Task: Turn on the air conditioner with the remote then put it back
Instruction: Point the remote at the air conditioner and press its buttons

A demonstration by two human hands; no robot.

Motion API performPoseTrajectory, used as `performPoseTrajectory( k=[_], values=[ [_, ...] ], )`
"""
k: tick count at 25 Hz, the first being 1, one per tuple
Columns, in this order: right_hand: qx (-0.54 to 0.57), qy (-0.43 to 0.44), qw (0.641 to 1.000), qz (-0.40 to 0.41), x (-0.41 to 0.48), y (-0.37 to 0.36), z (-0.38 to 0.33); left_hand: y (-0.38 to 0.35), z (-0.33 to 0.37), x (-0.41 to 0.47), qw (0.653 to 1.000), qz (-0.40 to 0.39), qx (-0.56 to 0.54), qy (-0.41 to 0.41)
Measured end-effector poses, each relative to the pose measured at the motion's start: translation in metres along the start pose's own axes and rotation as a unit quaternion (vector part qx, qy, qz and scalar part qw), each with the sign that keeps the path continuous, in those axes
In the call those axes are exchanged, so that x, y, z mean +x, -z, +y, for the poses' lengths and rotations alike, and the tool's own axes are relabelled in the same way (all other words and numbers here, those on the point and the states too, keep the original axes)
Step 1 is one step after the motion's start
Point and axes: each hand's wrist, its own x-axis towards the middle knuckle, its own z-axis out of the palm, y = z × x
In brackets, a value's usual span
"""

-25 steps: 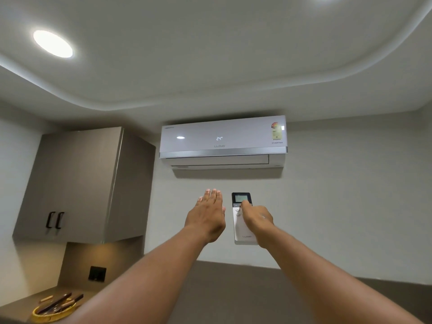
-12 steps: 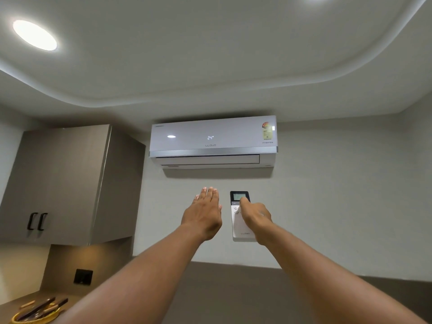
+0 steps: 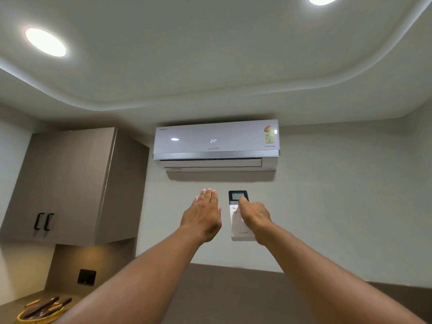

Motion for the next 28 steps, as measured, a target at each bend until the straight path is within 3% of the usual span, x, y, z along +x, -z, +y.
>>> performPoseTrajectory(
  k=[28],
  values=[
    [-0.011, 0.026, 1.000, -0.001, -0.0061, -0.0004, 0.0003, -0.0062, 0.0010, -0.0050, 1.000, -0.019, -0.016, -0.015]
  ],
)
